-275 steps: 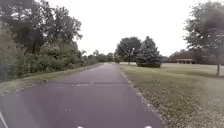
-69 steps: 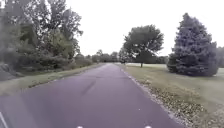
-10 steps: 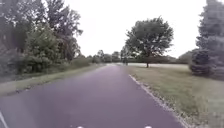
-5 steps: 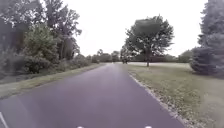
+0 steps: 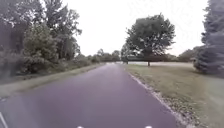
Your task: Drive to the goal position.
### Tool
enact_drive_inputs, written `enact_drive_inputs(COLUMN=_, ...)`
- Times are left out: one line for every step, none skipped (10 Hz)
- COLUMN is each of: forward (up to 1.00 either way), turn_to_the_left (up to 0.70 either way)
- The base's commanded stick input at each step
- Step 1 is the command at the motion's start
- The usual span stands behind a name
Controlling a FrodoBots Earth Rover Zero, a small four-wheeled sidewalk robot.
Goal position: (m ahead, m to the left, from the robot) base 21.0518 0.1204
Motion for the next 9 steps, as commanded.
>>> enact_drive_inputs(forward=0.70, turn_to_the_left=0.00)
enact_drive_inputs(forward=0.70, turn_to_the_left=0.00)
enact_drive_inputs(forward=0.70, turn_to_the_left=0.00)
enact_drive_inputs(forward=0.70, turn_to_the_left=0.00)
enact_drive_inputs(forward=0.70, turn_to_the_left=0.00)
enact_drive_inputs(forward=0.70, turn_to_the_left=0.00)
enact_drive_inputs(forward=0.70, turn_to_the_left=0.00)
enact_drive_inputs(forward=0.70, turn_to_the_left=0.00)
enact_drive_inputs(forward=0.70, turn_to_the_left=0.00)
